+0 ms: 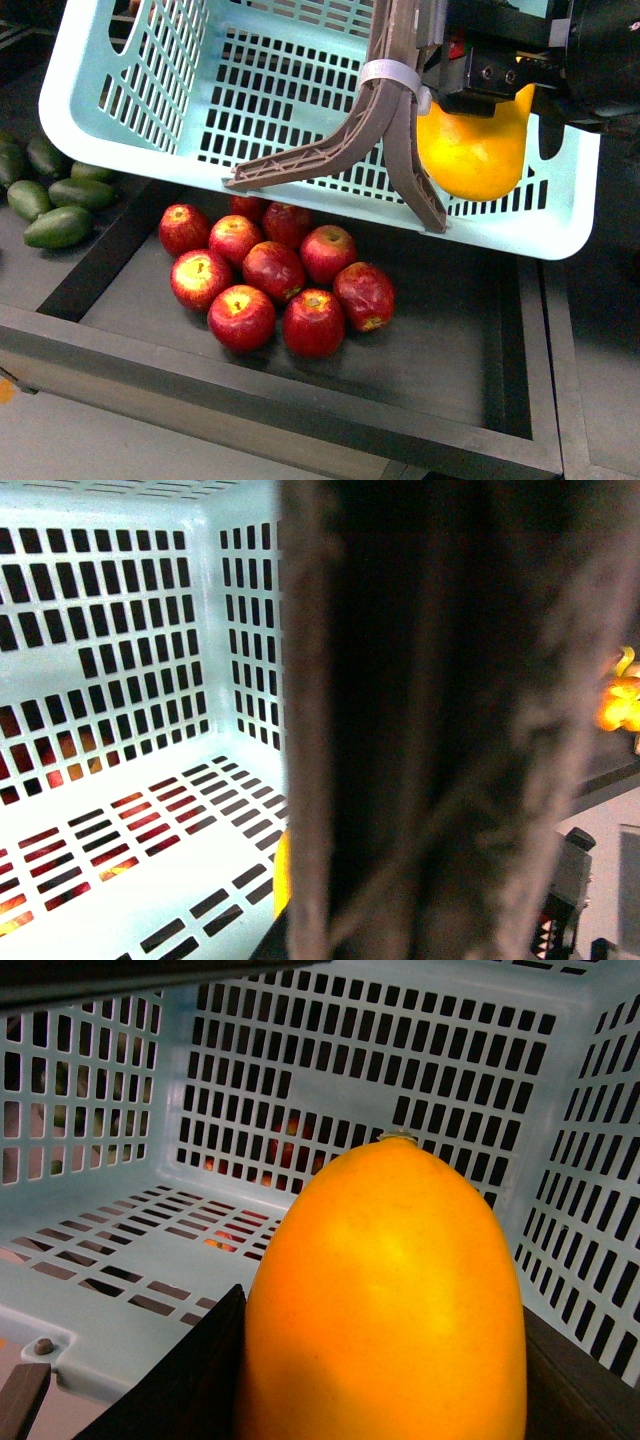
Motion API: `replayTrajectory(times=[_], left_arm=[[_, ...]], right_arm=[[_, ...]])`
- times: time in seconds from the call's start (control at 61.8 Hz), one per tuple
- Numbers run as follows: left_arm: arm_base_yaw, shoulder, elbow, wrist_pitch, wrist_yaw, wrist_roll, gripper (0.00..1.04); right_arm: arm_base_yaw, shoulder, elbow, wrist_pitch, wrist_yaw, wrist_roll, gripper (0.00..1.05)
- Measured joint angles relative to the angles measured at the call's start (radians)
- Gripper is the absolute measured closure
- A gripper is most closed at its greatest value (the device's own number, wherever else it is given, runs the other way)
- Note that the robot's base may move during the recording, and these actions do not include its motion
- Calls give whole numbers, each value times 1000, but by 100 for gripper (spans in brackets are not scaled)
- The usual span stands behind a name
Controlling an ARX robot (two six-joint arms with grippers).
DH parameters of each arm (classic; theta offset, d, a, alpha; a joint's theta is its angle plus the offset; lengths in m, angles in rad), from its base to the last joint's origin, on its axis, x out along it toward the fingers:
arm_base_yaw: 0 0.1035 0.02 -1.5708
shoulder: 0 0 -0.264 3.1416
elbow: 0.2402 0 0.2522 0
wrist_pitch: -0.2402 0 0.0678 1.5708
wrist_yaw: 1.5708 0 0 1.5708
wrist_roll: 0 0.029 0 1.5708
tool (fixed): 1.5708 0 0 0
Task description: Pick mango and avocado into basket
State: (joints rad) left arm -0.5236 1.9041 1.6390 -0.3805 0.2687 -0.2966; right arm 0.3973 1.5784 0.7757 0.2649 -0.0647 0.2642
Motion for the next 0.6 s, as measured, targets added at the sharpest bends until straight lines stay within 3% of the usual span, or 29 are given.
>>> replayTrajectory(times=[0.129, 0.356, 0.599], left_arm=[[0, 0, 0, 0, 0, 0, 100], [0, 0, 0, 0, 0, 1, 100], [0, 0, -4, 1, -3, 0, 100]], right_arm=[[0, 21, 1, 17, 16, 3, 44], [-28, 32, 2, 62, 42, 18, 6], [-95, -39, -5, 74, 55, 26, 8]])
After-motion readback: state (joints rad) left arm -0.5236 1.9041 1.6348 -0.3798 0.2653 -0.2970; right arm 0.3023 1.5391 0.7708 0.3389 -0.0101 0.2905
